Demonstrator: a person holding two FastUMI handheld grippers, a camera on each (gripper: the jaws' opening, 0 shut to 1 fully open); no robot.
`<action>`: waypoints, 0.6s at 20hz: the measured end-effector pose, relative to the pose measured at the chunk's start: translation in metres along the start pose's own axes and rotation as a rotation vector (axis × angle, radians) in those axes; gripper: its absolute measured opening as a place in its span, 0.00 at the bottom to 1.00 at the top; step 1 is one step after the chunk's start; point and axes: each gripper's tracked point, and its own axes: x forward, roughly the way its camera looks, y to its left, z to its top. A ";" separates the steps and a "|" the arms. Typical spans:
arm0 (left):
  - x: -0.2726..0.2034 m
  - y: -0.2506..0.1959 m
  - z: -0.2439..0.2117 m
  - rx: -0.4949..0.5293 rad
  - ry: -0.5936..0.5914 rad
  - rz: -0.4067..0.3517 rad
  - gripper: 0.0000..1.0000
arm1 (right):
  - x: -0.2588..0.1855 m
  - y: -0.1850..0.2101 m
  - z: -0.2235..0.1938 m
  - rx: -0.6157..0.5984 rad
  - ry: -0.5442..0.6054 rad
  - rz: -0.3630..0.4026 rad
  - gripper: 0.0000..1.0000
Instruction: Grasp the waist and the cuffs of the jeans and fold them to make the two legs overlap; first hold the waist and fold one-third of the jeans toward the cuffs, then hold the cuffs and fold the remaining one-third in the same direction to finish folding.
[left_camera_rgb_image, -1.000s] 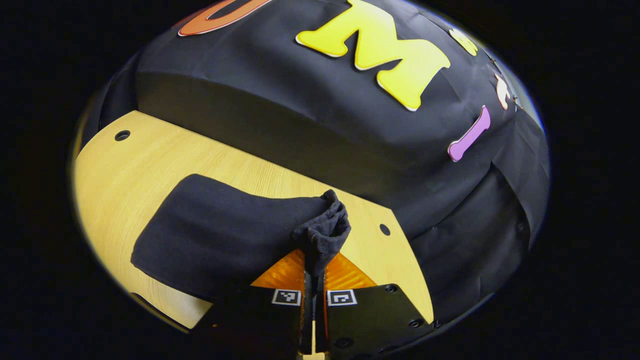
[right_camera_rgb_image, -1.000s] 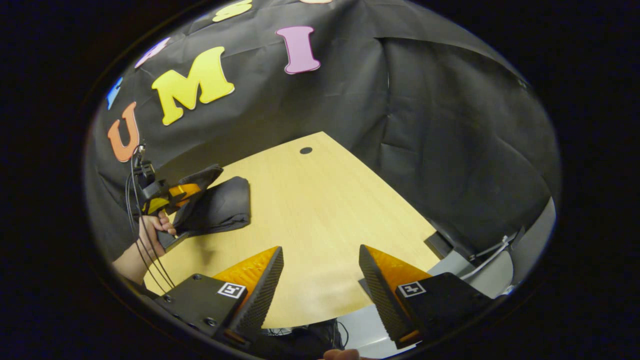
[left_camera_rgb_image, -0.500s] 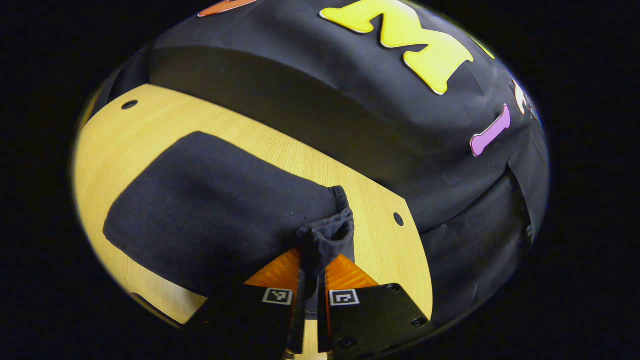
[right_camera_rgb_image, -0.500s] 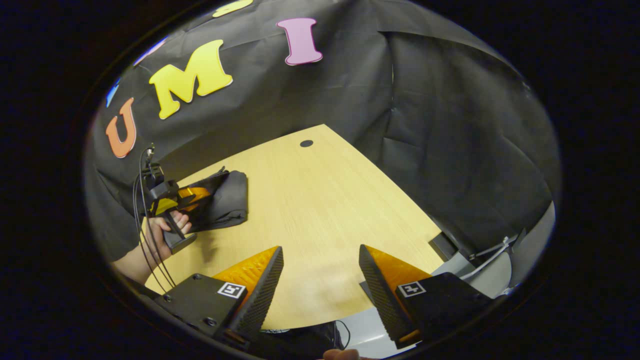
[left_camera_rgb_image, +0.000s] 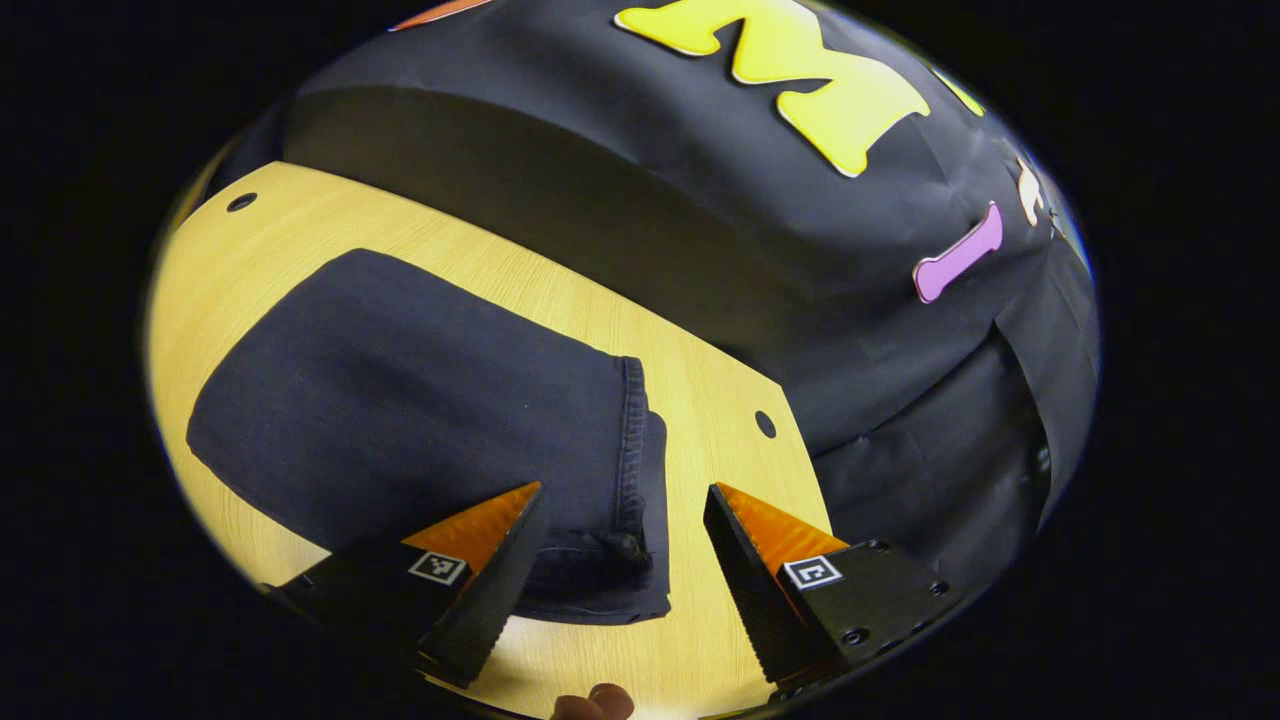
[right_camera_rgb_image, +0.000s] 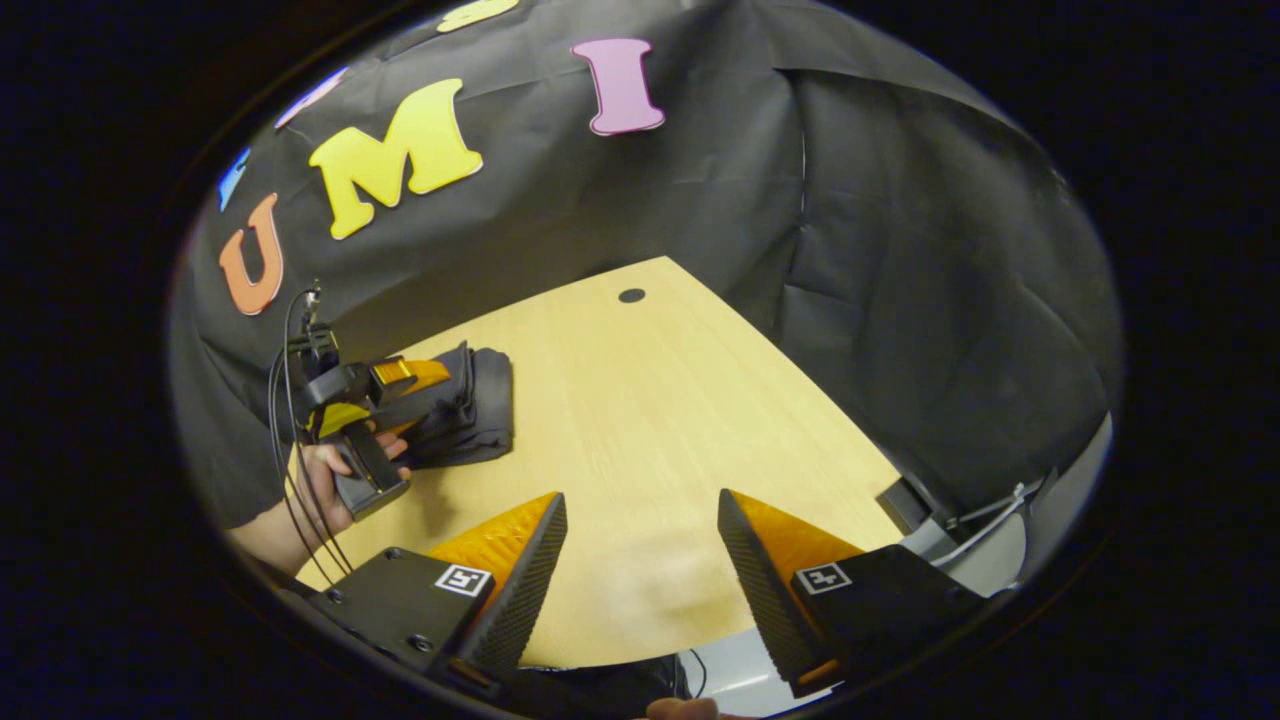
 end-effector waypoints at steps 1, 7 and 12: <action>-0.007 0.000 0.003 0.007 -0.008 0.003 0.99 | 0.000 0.004 0.002 -0.014 -0.013 0.001 0.94; -0.097 -0.007 0.077 0.208 -0.227 0.060 0.99 | -0.004 0.072 0.043 -0.142 -0.149 0.120 0.92; -0.204 -0.024 0.157 0.430 -0.509 0.127 0.99 | -0.020 0.159 0.095 -0.229 -0.313 0.254 0.94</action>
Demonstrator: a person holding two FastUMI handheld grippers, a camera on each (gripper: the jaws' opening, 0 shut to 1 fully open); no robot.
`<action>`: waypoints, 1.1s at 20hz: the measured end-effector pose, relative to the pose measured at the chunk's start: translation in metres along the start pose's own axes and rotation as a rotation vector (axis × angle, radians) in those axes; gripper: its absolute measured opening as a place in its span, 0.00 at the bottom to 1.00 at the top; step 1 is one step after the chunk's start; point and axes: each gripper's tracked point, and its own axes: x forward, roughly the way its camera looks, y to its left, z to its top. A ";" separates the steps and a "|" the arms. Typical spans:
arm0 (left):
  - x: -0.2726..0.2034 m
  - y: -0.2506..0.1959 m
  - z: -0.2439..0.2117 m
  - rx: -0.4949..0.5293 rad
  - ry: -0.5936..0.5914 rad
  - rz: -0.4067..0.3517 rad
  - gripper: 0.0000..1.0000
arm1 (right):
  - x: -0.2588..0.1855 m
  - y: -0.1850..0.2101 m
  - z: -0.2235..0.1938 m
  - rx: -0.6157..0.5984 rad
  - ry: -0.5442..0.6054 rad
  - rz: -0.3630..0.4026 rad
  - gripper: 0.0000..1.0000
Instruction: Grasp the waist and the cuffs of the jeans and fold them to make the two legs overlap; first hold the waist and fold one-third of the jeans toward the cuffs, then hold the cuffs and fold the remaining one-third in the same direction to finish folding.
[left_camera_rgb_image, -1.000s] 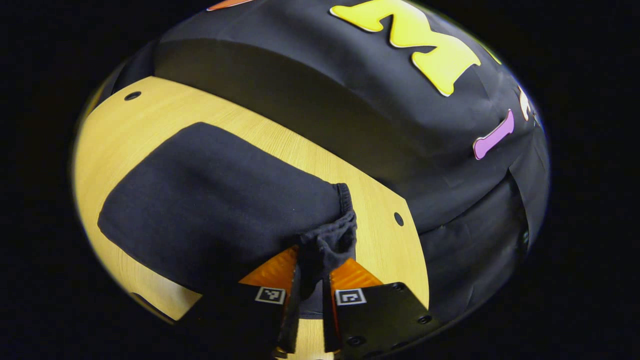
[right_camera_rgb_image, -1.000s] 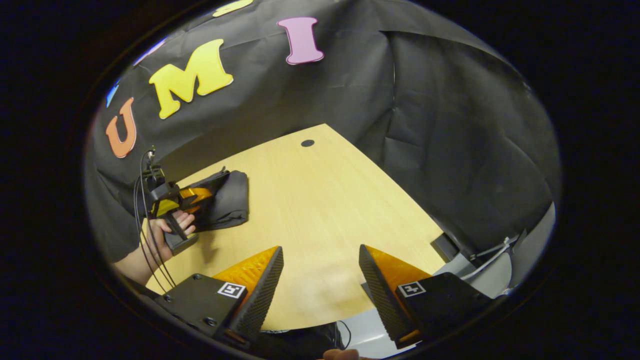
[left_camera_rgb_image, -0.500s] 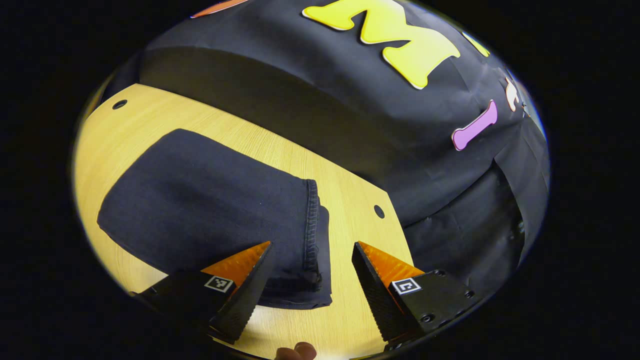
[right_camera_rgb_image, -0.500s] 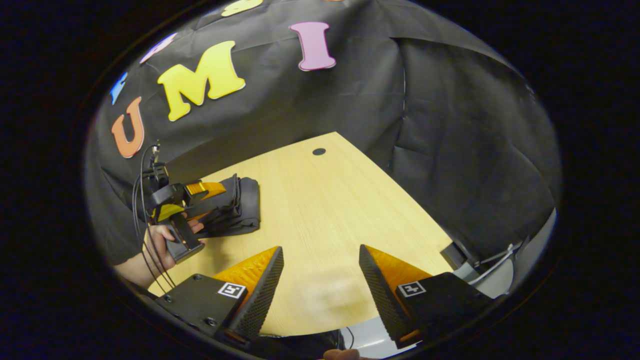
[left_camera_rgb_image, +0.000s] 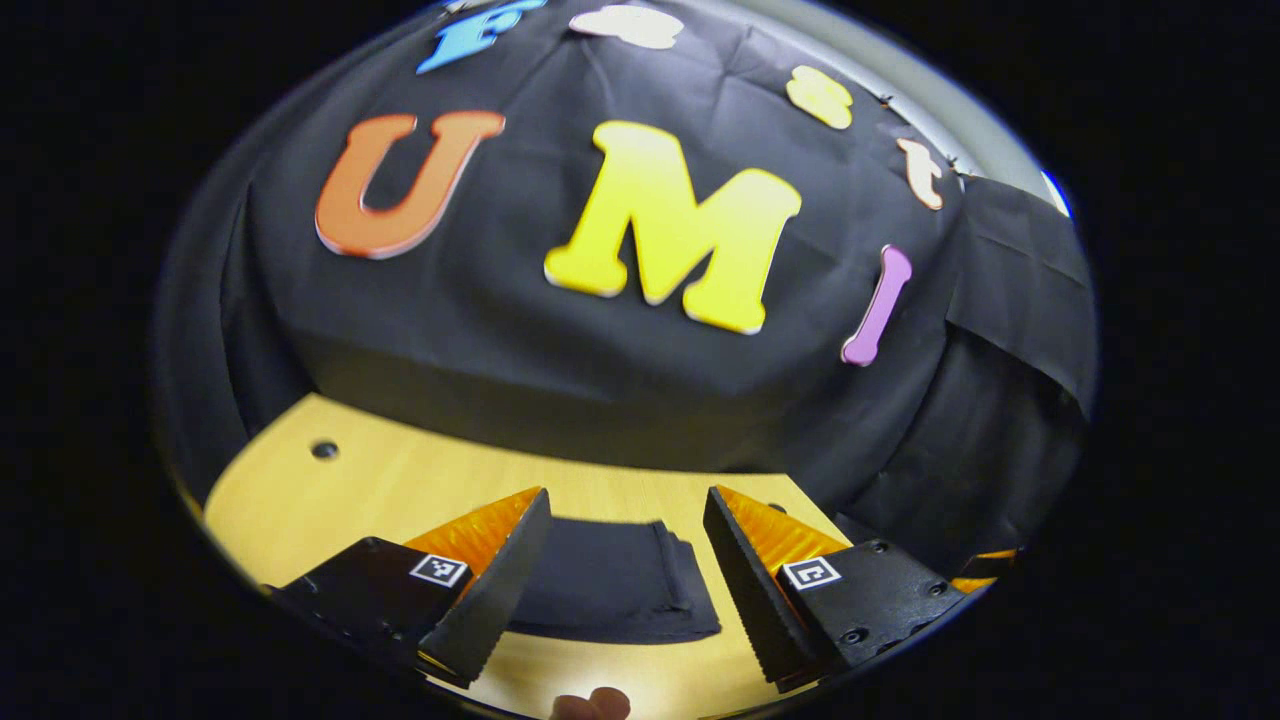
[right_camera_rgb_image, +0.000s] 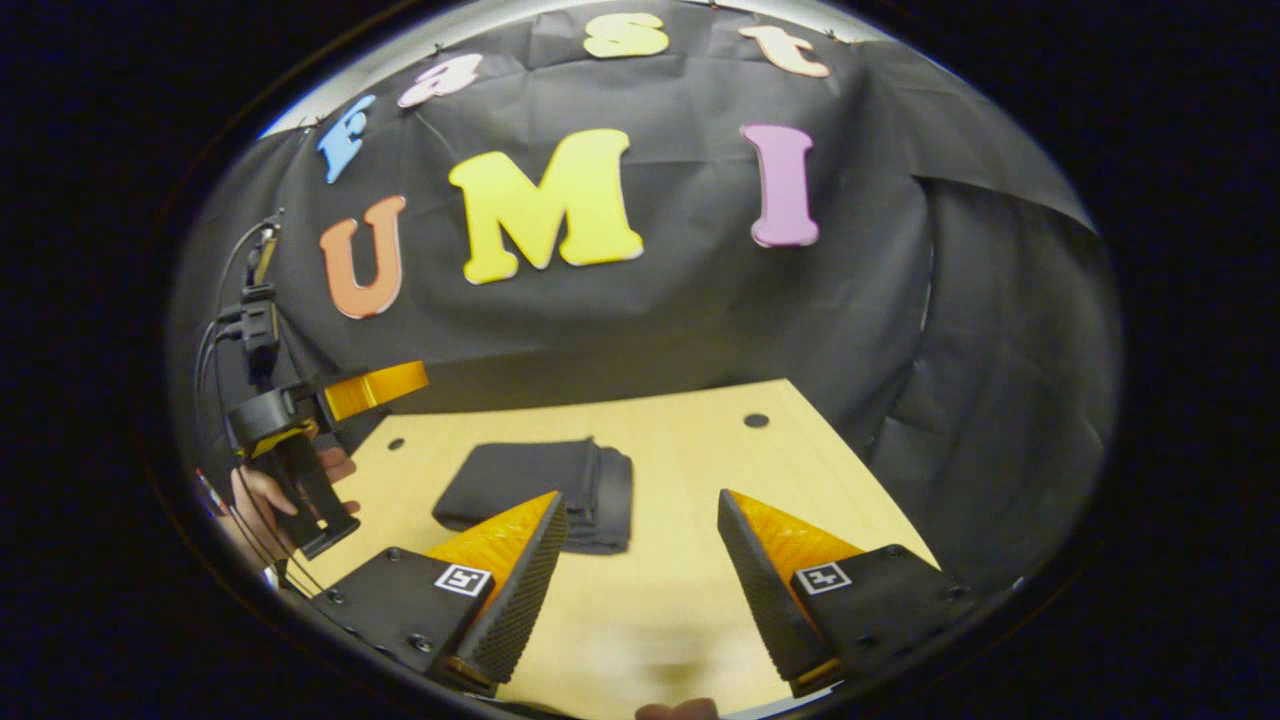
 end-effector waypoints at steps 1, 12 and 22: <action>-0.020 0.008 0.021 0.035 -0.049 0.031 0.98 | -0.001 0.008 0.014 -0.024 -0.052 -0.006 0.92; -0.153 0.017 0.051 0.124 -0.214 0.155 0.98 | -0.040 0.089 0.077 -0.074 -0.378 0.049 0.93; -0.171 0.019 0.040 0.113 -0.196 0.170 0.98 | -0.061 0.089 0.069 -0.106 -0.402 0.015 0.94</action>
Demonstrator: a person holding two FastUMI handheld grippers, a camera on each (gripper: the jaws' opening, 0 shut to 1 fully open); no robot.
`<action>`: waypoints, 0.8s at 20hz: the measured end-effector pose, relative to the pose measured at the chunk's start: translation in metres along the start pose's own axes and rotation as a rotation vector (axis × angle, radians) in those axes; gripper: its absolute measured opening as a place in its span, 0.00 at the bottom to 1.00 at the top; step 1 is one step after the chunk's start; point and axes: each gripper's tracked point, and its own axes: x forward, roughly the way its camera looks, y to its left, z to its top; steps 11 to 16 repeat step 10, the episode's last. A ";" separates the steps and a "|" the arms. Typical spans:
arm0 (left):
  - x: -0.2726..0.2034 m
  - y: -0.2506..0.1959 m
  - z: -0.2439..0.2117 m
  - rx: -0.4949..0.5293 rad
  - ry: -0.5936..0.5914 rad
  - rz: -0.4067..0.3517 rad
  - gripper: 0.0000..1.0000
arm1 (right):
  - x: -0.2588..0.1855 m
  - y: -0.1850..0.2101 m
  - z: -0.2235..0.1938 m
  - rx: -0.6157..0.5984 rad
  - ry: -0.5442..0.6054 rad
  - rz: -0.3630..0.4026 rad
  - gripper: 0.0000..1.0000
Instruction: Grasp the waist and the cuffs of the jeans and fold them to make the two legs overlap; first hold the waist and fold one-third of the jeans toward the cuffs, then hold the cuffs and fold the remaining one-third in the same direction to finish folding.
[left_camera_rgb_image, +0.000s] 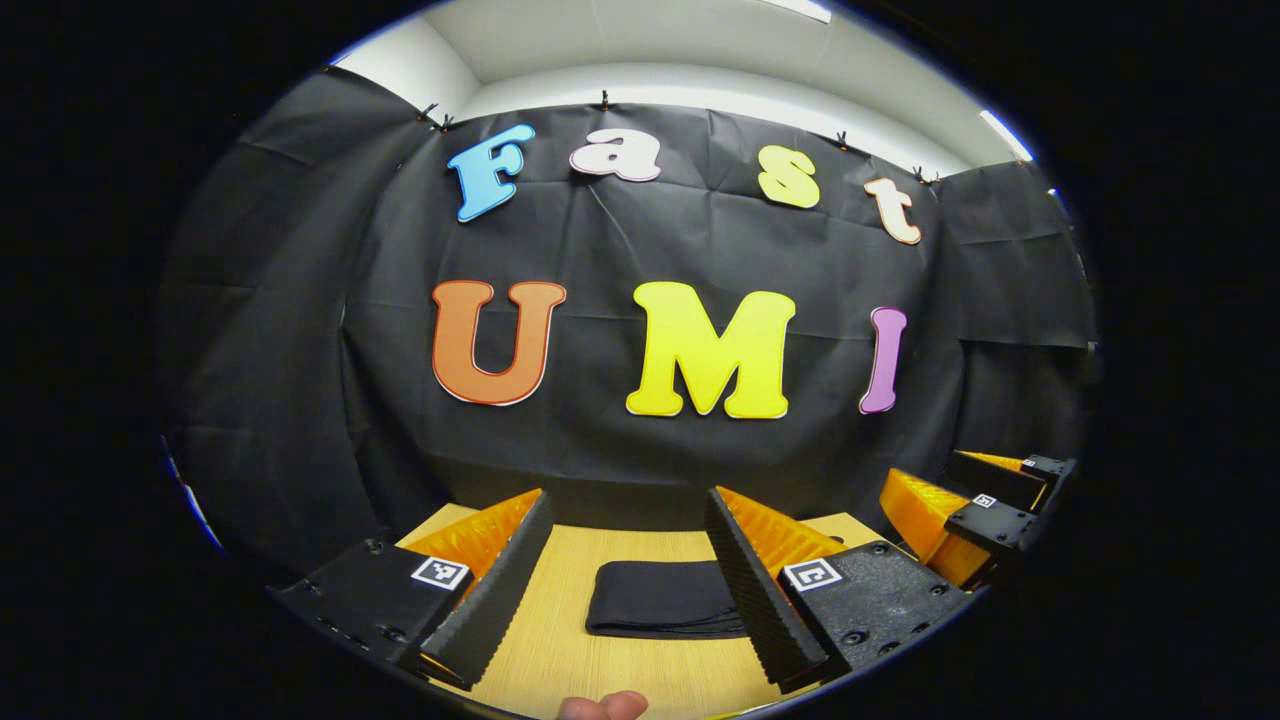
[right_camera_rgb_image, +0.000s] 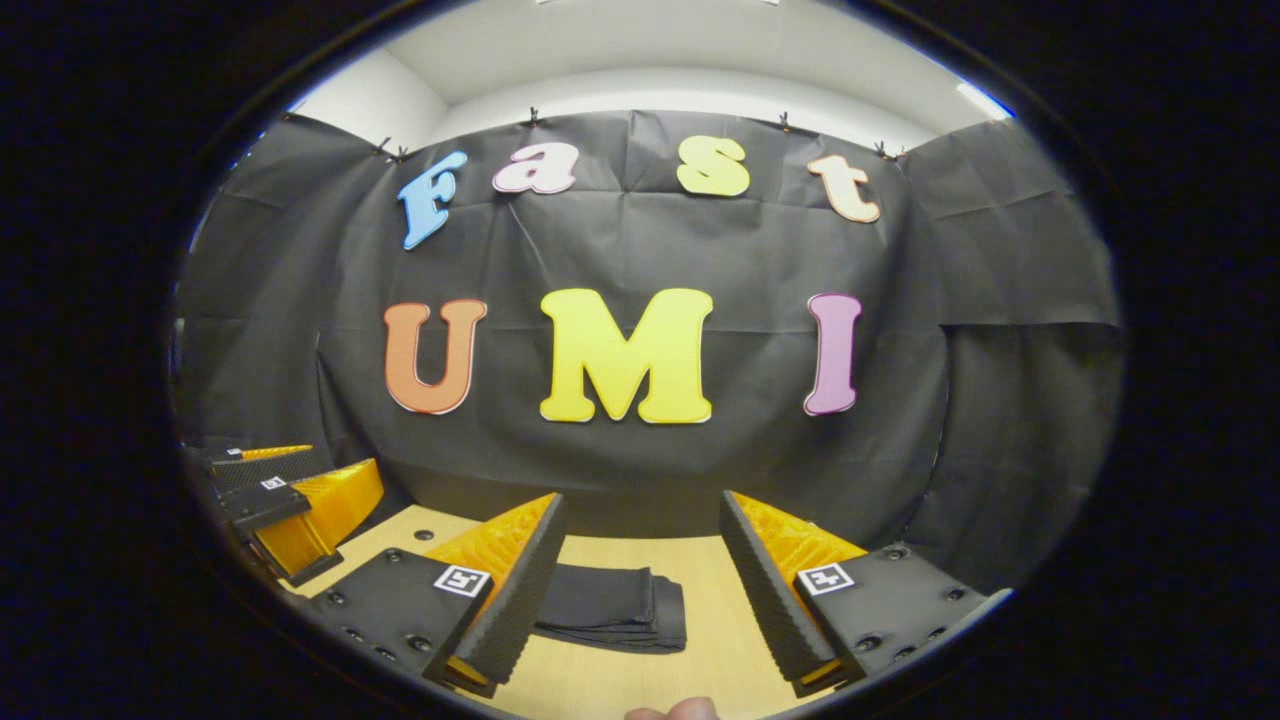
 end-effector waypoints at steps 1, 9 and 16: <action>0.000 0.002 0.000 -0.004 0.001 0.001 0.98 | -0.001 -0.001 0.000 0.001 0.001 0.001 0.93; 0.003 0.004 -0.004 -0.010 0.012 -0.006 0.98 | 0.001 0.000 -0.004 0.003 0.010 0.002 0.93; 0.003 0.004 -0.004 -0.009 0.012 -0.007 0.98 | 0.002 0.000 -0.003 0.001 0.009 0.001 0.95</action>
